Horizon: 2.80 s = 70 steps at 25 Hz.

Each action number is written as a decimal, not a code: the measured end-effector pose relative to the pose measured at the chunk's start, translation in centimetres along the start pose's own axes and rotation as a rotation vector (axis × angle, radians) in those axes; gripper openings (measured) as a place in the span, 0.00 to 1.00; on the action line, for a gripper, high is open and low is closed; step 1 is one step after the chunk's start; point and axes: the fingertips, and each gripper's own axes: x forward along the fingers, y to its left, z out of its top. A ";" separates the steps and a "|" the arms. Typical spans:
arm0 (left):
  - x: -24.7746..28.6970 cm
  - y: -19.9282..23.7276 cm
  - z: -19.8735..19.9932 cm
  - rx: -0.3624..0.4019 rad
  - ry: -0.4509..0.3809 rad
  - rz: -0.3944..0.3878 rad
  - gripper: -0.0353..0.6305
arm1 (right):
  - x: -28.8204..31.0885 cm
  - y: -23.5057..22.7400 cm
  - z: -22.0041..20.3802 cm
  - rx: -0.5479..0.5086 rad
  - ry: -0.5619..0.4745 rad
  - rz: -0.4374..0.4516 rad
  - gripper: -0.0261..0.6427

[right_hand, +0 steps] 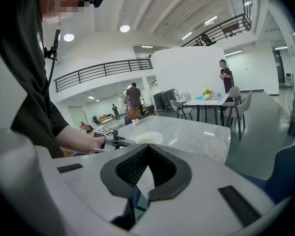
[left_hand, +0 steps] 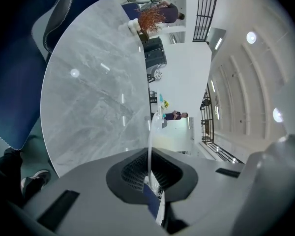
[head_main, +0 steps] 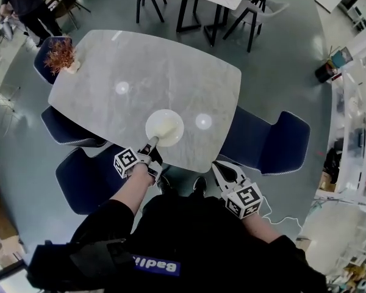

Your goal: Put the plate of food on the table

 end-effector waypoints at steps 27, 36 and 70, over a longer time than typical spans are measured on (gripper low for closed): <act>9.5 9.0 2.3 0.019 0.014 0.162 0.07 | -2.7 -3.4 -3.8 0.082 0.090 -0.131 0.05; 10.3 9.7 1.7 0.043 0.033 0.242 0.08 | -3.2 -3.9 -4.3 0.093 0.080 -0.128 0.05; 9.1 11.4 -1.2 0.254 0.506 0.417 0.17 | -3.4 -6.3 -3.8 0.087 0.094 -0.158 0.06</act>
